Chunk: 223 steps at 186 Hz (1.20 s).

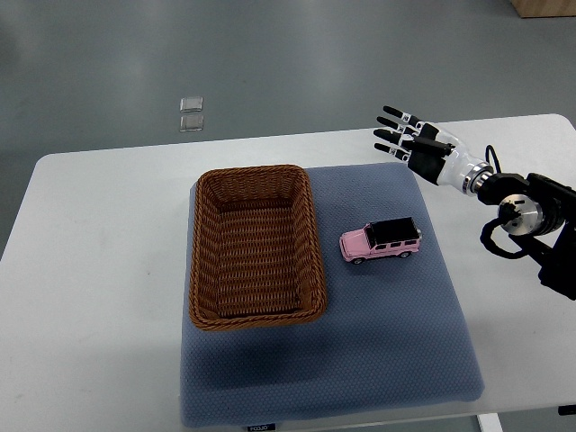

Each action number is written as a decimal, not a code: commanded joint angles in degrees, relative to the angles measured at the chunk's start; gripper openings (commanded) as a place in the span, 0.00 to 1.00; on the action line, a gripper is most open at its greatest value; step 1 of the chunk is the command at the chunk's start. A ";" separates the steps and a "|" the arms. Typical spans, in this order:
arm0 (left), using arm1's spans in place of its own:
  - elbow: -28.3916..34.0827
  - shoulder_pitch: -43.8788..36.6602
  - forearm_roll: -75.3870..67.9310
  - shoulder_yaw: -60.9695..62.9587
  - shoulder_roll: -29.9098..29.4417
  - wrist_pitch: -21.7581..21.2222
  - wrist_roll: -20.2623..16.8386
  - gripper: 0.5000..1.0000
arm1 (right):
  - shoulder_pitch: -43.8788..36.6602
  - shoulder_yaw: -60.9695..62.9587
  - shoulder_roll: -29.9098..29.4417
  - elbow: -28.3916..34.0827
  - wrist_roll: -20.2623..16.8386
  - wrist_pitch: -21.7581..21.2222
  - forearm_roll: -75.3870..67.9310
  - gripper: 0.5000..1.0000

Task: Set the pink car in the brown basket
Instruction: 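Move the right hand toward the pink toy car, fingers open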

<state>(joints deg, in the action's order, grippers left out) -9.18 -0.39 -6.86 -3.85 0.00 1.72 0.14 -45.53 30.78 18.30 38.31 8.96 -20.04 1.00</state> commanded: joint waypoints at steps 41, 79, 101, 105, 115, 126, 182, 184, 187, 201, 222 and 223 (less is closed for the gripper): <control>0.04 0.04 0.00 -0.11 0.00 -0.05 -0.23 1.00 | -0.26 -0.10 0.60 -0.08 0.01 -0.79 2.78 0.85; 0.39 -0.05 0.00 0.16 0.00 -0.05 -0.23 1.00 | -0.70 -0.28 1.04 -0.08 0.89 -0.96 7.35 0.85; 0.22 0.04 0.00 0.16 0.00 -0.05 -0.23 1.00 | -0.79 -0.19 1.74 0.19 1.41 -2.01 13.67 0.85; 0.22 0.04 0.00 0.16 0.00 -0.05 -0.23 1.00 | -0.79 -0.19 2.00 0.27 1.67 -2.28 15.16 0.85; 0.22 0.04 0.00 0.16 0.00 -0.05 -0.23 1.00 | -0.79 -0.19 2.71 0.27 2.55 -3.24 19.38 0.85; 0.22 0.04 0.00 0.16 0.00 -0.05 -0.23 1.00 | -0.87 -0.28 3.41 0.36 3.70 -4.13 24.31 0.85; 0.22 -0.05 0.00 0.16 0.00 -0.05 -0.23 1.00 | -2.37 -0.28 9.91 2.56 10.90 -11.51 48.92 0.85; 0.22 0.04 0.00 0.16 0.00 -0.05 -0.23 1.00 | -2.37 -0.28 10.18 2.82 10.99 -11.59 49.62 0.85; 0.30 -0.05 0.00 0.16 0.00 -0.05 -0.23 1.00 | -2.37 -0.28 10.44 3.09 11.08 -11.68 50.24 0.85; 0.30 -0.05 0.00 0.16 0.00 -0.05 -0.23 1.00 | -2.72 -0.37 12.11 4.76 11.43 -11.95 54.11 0.85; 0.22 -0.05 0.00 0.16 0.00 -0.05 -0.23 1.00 | -3.86 -1.77 12.90 5.37 12.05 -11.86 60.78 0.85; 0.22 -0.05 0.00 0.16 0.00 -0.05 -0.23 1.00 | -3.86 -1.77 12.90 5.37 12.05 -11.86 60.79 0.85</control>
<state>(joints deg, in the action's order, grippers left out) -8.94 -0.42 -6.86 -3.66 0.00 1.66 -0.10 -48.51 30.02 30.52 43.07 20.39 -31.93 56.57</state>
